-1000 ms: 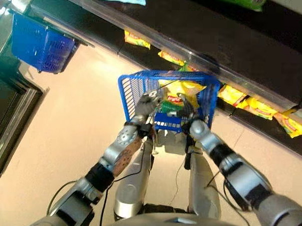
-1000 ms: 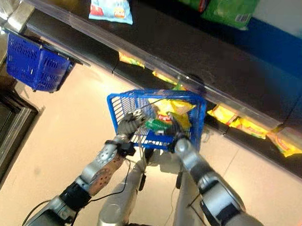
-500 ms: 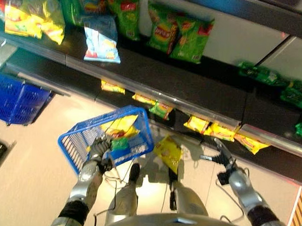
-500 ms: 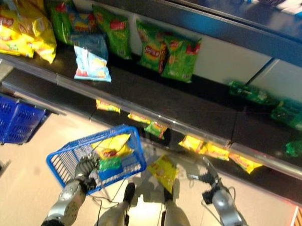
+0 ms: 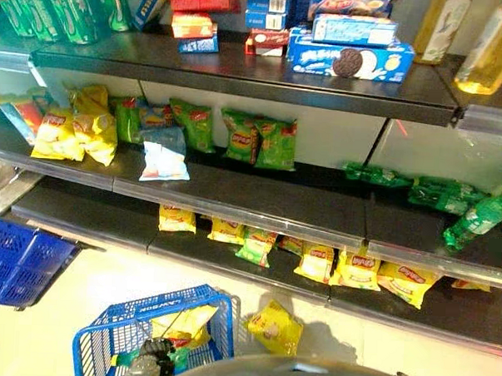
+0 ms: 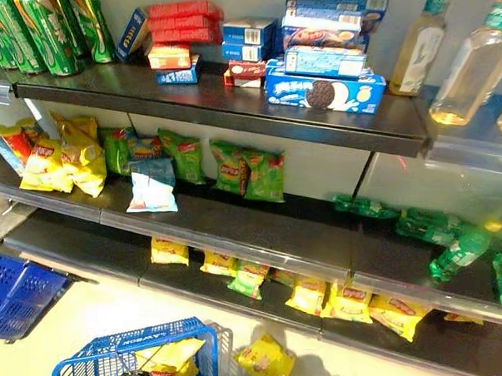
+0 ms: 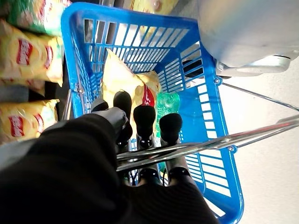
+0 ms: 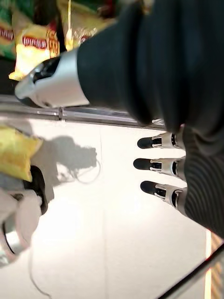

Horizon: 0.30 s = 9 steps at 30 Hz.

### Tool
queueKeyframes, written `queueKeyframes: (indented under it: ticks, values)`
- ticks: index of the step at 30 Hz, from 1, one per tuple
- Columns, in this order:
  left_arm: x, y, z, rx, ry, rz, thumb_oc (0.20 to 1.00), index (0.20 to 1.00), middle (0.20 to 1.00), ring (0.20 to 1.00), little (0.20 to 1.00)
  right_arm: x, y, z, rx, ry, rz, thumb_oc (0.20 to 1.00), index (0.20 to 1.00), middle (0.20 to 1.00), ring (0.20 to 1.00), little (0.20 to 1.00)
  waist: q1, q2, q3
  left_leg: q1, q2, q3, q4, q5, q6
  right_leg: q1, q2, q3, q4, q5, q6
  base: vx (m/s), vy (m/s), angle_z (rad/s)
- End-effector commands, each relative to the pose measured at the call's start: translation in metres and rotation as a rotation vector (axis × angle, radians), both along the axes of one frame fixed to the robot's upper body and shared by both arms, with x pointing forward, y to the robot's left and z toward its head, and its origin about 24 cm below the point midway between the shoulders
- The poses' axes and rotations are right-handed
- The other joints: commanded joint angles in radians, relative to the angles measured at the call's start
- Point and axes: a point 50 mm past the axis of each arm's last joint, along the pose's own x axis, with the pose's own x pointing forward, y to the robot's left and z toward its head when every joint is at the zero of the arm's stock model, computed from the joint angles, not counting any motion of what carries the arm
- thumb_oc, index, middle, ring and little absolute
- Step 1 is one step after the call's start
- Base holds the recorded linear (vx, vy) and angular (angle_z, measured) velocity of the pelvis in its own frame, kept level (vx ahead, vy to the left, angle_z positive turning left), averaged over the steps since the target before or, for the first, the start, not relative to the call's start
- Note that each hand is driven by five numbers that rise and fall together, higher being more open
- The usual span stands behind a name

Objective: Pick up the snacks into the basket

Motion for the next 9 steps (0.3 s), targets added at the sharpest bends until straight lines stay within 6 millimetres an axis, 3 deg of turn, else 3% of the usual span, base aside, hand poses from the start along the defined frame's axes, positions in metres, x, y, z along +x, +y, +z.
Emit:
queueKeyframes:
  ticks: [1, 9]
  values:
    - [0.01, -0.004, 0.001, -0.004, -0.028, -0.061, 0.2, 0.2, 0.2, 0.2, 0.2, 0.027, 0.002, 0.003, -0.002, -0.067, 0.024, 1.0, 1.0, 1.0, 1.0, 1.0, 0.016, -0.04, 0.019, 0.021, -0.045, -0.004, 0.025, -0.076, 0.019, 0.007, -0.077, -0.009, 0.01, -0.05, 0.113, 0.0, 0.0, 0.0]
    - [0.029, -0.017, 0.004, -0.021, -0.094, -0.114, 0.2, 0.2, 0.2, 0.2, 0.2, 0.046, 0.011, 0.004, 0.0, -0.114, 0.09, 1.0, 1.0, 1.0, 1.0, 1.0, 0.016, -0.038, 0.014, 0.013, -0.049, -0.008, 0.029, -0.073, 0.018, 0.01, -0.078, -0.024, 0.01, -0.052, 0.113, 0.0, 0.0, 0.0]
